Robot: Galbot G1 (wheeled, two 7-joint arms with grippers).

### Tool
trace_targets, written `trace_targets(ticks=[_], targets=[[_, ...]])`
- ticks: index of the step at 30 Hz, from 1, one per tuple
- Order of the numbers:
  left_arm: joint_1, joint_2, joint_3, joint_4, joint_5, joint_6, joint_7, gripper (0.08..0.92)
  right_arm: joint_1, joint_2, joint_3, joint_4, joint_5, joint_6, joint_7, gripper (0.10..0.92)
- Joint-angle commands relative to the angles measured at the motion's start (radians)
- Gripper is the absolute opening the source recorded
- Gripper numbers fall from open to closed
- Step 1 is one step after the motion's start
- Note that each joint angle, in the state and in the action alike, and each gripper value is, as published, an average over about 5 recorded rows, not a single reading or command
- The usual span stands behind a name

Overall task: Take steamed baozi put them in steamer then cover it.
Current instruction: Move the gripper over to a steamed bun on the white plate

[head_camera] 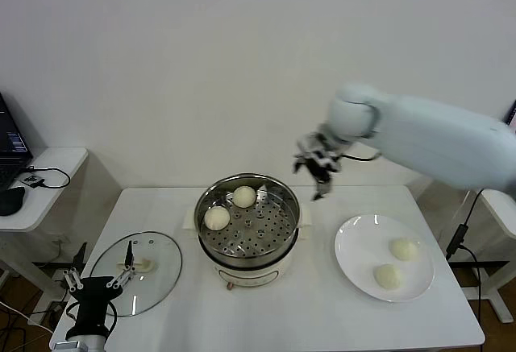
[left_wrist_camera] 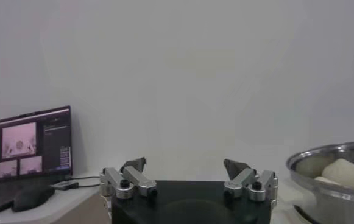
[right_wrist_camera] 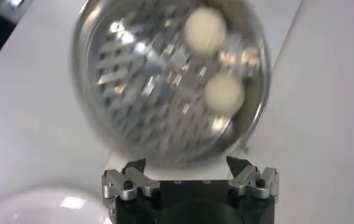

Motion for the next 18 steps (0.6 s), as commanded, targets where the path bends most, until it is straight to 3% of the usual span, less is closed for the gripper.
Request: trace_targets(ticks=[1,9,18], targets=[[0.001,-0.001,0.011,0.001,0.005,0.001,0.001,0.823,-0.159,-0.355,0.1,0.175,-0.141,0.065,-0.041,0.823],[0.009,-0.006,0.017,0.007,0.015,0.001,0.001,0.823,-0.44,-0.485,0.26,0.236,-0.238,0.046,0.001,0.823],[0.007,-0.017,0.024,0.011,0.019,0.0,0.0,0.823,-0.581,-0.487,0.299,0.201,-0.284,0.004,0.078,0.823]])
